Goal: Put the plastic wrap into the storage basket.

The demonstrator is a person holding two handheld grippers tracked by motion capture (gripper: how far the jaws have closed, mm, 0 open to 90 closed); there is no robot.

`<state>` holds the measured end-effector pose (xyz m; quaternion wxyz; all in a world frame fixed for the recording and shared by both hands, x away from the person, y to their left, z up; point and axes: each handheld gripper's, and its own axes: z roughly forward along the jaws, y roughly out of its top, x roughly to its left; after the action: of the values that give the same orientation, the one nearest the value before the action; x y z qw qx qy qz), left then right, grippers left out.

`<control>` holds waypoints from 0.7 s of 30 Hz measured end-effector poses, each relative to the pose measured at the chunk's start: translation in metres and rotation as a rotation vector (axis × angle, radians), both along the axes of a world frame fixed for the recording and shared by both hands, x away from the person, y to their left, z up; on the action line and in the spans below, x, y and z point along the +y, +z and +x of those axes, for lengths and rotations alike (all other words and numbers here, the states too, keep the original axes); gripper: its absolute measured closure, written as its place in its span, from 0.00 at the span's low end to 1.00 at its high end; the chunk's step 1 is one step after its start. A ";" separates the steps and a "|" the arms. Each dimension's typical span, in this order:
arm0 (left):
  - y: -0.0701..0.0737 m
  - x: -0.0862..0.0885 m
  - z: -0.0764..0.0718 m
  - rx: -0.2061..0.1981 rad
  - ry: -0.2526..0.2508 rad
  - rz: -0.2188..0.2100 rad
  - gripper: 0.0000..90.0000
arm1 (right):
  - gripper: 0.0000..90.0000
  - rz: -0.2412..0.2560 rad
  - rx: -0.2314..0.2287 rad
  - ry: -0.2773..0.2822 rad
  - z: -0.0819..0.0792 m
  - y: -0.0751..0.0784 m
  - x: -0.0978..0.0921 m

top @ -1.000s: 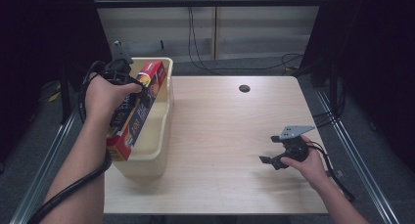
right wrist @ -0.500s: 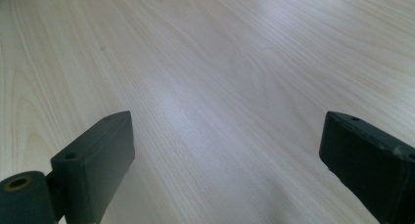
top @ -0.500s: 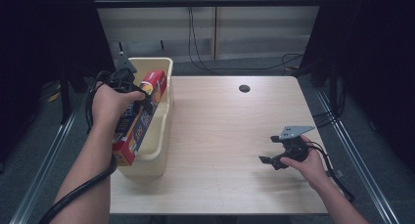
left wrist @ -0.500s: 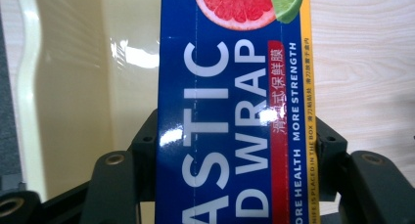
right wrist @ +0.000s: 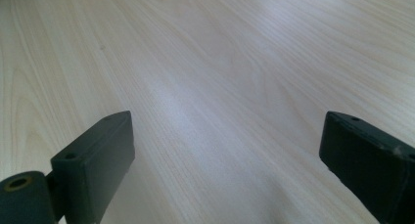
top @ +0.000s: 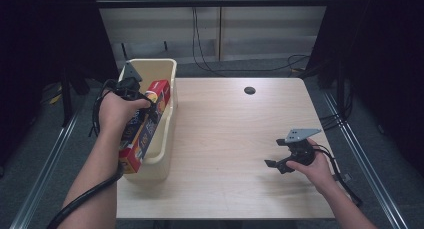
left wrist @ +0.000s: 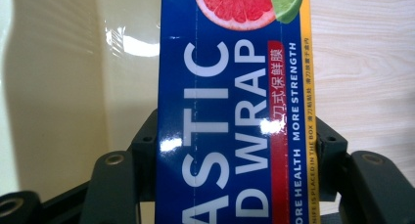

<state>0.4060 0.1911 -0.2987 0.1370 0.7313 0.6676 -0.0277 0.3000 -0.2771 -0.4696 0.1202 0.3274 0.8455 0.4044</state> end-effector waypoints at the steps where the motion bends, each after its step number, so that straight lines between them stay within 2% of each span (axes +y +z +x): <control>1: -0.002 0.000 0.000 0.008 0.008 -0.006 0.45 | 0.07 -0.001 0.000 -0.001 0.000 0.000 0.000; 5: -0.007 -0.001 0.000 0.038 0.006 -0.012 0.45 | 0.07 0.000 0.000 0.001 0.000 0.000 0.000; 12: -0.014 -0.001 0.002 0.049 0.012 -0.016 0.45 | 0.07 -0.002 -0.001 0.001 0.000 0.000 0.000; 15: -0.019 -0.003 0.002 0.073 0.008 -0.009 0.45 | 0.07 -0.001 0.000 0.001 0.000 0.000 0.000; 18: -0.021 -0.003 0.002 0.076 0.005 -0.006 0.45 | 0.07 -0.002 -0.002 -0.001 0.000 0.000 0.000; 20: -0.024 -0.003 0.002 0.081 0.021 -0.022 0.45 | 0.07 -0.002 -0.003 -0.002 0.000 0.000 0.000; 21: -0.025 -0.002 0.001 0.082 0.008 -0.011 0.44 | 0.07 -0.003 -0.003 -0.003 0.000 0.000 0.000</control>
<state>0.4075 0.1892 -0.3241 0.1137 0.7261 0.6754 -0.0607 0.2998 -0.2769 -0.4700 0.1225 0.3277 0.8454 0.4036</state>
